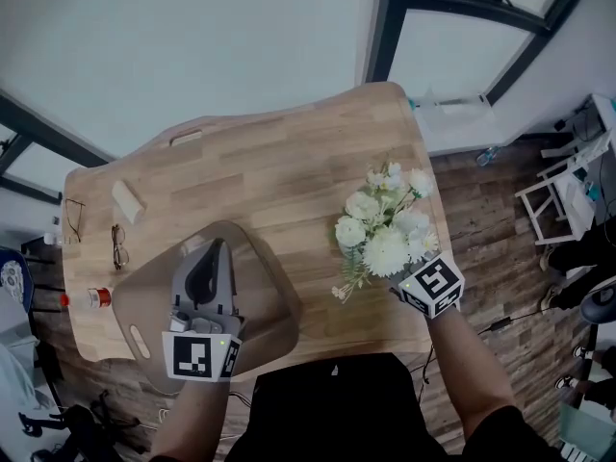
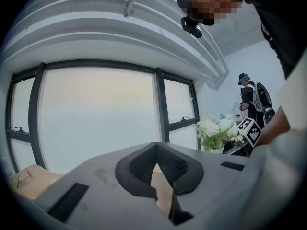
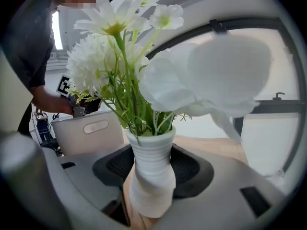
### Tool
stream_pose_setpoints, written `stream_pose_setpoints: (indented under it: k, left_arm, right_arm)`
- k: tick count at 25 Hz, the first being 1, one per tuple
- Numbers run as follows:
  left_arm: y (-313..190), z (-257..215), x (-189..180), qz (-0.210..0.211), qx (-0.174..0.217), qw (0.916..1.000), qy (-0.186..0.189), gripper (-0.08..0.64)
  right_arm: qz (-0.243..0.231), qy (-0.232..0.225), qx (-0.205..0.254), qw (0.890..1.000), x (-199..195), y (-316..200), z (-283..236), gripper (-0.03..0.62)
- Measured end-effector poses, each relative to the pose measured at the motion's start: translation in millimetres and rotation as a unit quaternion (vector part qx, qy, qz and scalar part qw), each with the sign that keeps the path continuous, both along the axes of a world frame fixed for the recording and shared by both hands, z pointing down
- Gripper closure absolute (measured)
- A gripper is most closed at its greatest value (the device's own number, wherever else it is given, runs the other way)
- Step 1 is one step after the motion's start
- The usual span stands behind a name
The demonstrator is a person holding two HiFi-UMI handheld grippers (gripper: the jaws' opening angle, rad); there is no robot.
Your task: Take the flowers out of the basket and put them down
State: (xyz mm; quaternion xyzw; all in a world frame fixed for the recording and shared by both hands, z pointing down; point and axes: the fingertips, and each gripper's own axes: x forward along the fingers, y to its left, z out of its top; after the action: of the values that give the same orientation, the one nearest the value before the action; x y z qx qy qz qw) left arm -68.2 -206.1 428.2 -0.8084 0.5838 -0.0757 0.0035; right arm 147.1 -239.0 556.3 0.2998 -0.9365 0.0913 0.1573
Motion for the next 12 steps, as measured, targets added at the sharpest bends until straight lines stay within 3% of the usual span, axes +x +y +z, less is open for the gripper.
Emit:
stream_pose_setpoints:
  k: [12]
  left_arm:
    - [-3,2,-8,-0.012,-0.004,0.9999,0.001,0.555]
  right_arm:
    - [-0.020,0.034,-0.001,0.999,-11,-5,17,0.338]
